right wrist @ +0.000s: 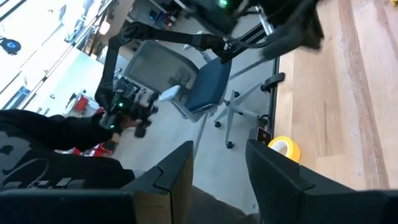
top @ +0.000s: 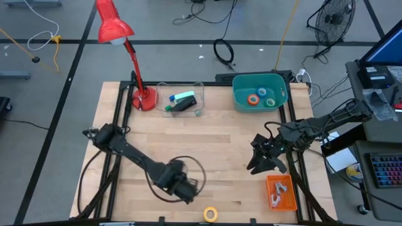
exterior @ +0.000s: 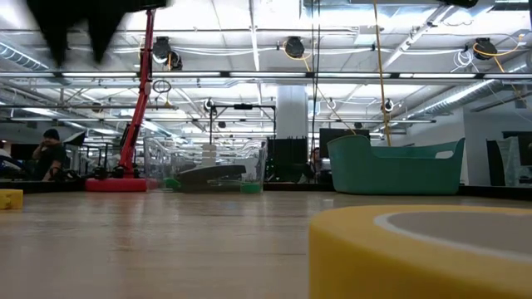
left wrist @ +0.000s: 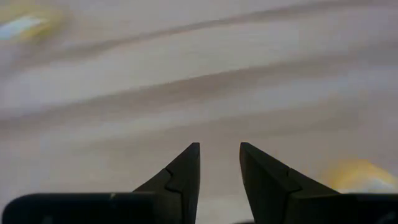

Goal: Pick and place Stapler, Stapler remover, tape
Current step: Put the small yellow stapler into the transparent bin

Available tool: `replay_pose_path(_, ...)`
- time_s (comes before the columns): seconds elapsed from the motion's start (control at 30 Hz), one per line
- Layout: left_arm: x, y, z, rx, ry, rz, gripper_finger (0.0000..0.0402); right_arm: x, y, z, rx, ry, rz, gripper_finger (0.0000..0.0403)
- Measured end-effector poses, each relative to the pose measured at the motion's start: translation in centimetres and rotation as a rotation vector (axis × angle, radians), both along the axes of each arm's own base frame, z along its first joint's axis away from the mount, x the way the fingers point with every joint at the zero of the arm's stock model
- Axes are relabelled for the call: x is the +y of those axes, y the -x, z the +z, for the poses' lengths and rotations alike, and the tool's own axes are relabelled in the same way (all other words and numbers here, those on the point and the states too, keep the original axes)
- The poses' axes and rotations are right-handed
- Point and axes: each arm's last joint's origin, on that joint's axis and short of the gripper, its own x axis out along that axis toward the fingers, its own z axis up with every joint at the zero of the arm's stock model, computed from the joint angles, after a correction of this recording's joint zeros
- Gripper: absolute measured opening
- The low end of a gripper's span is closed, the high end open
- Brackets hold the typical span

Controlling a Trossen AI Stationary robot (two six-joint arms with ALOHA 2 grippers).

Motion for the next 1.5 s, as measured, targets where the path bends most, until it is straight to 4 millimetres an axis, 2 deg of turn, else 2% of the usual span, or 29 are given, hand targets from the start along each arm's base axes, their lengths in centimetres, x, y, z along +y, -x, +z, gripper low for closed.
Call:
replay_pose_path(0.1, 0.0, 1.9, -0.3, 0.170, -0.070, 0.159, 0.0115, 0.0, 0.0, 0.0, 0.004, -0.008, 0.015, 0.0139)
replay_pose_path(0.2, 0.0, 3.5, -0.7, 0.173, -0.143, 0.302, 0.0115, 0.0, 0.1, 0.0, 0.003, -0.008, 0.021, 0.0139)
replay_pose_path(0.3, 0.6, 5.1, -1.8, 0.164, -0.080, 0.338, 0.0115, 0.1, 0.0, 0.1, -0.004, -0.009, 0.020, 0.0139)
replay_pose_path(0.4, 1.4, 6.5, -3.7, 0.153, -0.013, 0.351, 0.0115, 0.1, 0.0, 0.1, -0.007, -0.007, 0.021, 0.0139)
replay_pose_path(0.6, 4.7, 8.4, -5.8, 0.144, 0.001, 0.418, 0.0115, 0.1, 0.0, 0.1, -0.006, -0.007, 0.021, 0.0139)
replay_pose_path(0.8, 7.7, 10.4, -5.6, 0.184, -0.008, 0.476, 0.0115, 0.3, 0.1, 0.1, -0.002, -0.011, 0.030, 0.0139)
replay_pose_path(0.97, 9.4, 12.3, -6.0, 0.194, -0.015, 0.482, 0.0115, 0.6, 0.3, 0.1, -0.002, -0.010, 0.047, 0.0139)
replay_pose_path(1.13, 10.1, 13.6, -7.1, 0.088, -0.049, 0.292, 0.0115, 0.6, 0.3, 0.1, -0.002, -0.010, 0.046, 0.0139)
replay_pose_path(1.33, 10.0, 13.4, -7.4, 0.043, -0.057, -0.217, 0.0115, 0.6, 0.3, 0.1, 0.000, -0.012, 0.044, 0.0139)
replay_pose_path(1.5, 10.3, 13.3, -7.4, 0.081, 0.069, -0.528, 0.0115, 0.5, 0.2, 0.1, 0.017, -0.026, -0.009, 0.0139)
